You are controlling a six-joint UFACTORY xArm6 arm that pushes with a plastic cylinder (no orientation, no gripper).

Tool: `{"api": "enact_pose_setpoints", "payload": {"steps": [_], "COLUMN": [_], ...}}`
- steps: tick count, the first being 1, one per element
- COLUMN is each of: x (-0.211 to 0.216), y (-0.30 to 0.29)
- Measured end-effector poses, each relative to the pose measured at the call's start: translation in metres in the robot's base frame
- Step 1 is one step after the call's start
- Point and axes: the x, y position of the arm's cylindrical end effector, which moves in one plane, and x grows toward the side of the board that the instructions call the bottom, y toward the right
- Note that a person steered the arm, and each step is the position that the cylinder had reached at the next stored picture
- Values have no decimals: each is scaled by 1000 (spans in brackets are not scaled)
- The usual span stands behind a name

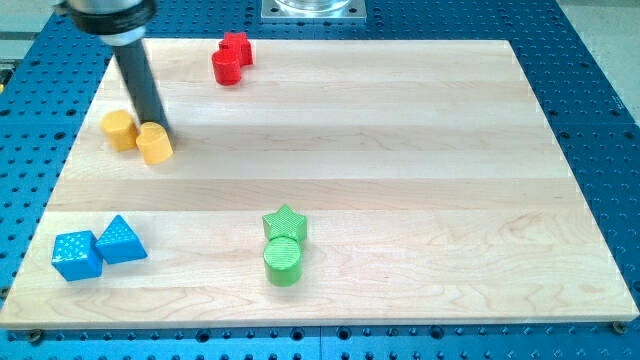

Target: Put the yellow hexagon at the left side of the yellow heart

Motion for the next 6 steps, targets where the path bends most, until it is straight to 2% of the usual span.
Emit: {"api": "enact_pose_setpoints", "payload": {"steps": [1, 2, 3, 5, 6], "x": [-29, -7, 4, -30, -54], "y": [3, -58, -11, -46, -34]}}
